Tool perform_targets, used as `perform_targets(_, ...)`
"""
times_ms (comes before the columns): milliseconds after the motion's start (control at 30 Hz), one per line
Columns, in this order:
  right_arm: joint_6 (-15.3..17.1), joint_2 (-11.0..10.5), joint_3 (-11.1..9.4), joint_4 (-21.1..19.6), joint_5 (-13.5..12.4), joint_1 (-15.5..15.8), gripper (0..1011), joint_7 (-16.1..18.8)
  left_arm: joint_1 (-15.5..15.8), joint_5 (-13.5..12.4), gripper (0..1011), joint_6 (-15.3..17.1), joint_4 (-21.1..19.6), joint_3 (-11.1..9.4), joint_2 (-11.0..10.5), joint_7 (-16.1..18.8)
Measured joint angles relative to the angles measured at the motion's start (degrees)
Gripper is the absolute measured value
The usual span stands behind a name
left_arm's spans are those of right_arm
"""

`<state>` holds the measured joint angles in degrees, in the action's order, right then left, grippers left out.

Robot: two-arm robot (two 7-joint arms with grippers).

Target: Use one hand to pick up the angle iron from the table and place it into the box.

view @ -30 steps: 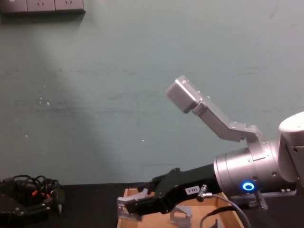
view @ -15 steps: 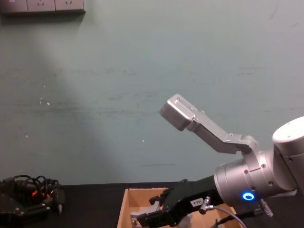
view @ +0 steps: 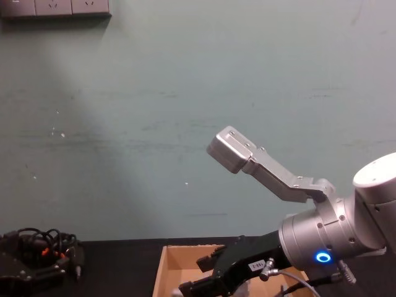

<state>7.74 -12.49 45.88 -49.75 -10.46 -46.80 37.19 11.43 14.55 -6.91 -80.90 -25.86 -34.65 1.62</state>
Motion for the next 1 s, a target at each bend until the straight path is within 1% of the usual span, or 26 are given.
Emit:
perform_targets(67,-0.02,0.00,0.00,-0.03,-0.02,0.00,661,0.01,0.00,0.00,1011,0.00,0.00,0.00,0.00,0.00)
perform_targets(133,-0.05,-0.01,0.00,-0.06,-0.05,0.01,737,0.02,0.00,0.00,1011,0.00,0.00,0.00,0.00,0.00)
perform_targets(167,-0.07,-0.02,0.00,-0.07,-0.07,0.02,750,0.02,0.00,0.00,1011,0.00,0.00,0.00,0.00,0.00)
perform_targets(267,-0.10,-0.03,0.00,-0.10,-0.10,0.03,864,0.02,0.00,0.00,1011,0.00,0.00,0.00,0.00,0.00)
perform_targets(300,-0.11,-0.04,0.00,-0.11,-0.11,0.03,864,0.02,0.00,0.00,1011,0.00,0.00,0.00,0.00,0.00)
perform_targets(333,-0.11,-0.04,0.00,-0.11,-0.12,0.03,915,0.03,0.00,0.00,1011,0.00,0.00,0.00,0.00,0.00)
perform_targets(367,-0.11,-0.05,0.00,-0.12,-0.13,0.04,925,0.04,0.00,0.00,1011,0.00,0.00,0.00,0.00,0.00)
perform_targets(400,-0.12,-0.05,0.00,-0.13,-0.14,0.04,961,0.05,0.00,0.00,1011,0.00,0.00,0.00,0.00,0.00)
perform_targets(467,-0.13,-0.06,0.00,-0.14,-0.15,0.05,1002,0.06,0.00,0.00,1011,0.00,0.00,0.00,0.00,0.00)
perform_targets(733,-0.18,-0.10,0.00,-0.20,-0.22,0.05,1000,0.11,0.00,0.00,1011,0.00,0.00,0.00,0.00,0.00)
perform_targets(800,-0.63,-0.38,-0.42,-0.89,-0.51,0.32,1000,1.00,0.00,0.00,1011,0.00,0.00,0.00,0.00,0.00)
perform_targets(900,-1.51,-1.54,-1.61,-3.14,-1.43,1.20,1000,3.07,0.00,0.00,1011,0.00,0.00,0.00,0.00,0.00)
perform_targets(1000,-1.97,-3.17,-2.82,-6.39,-2.44,2.33,1000,4.87,0.00,0.00,1011,0.00,0.00,0.00,0.00,0.00)
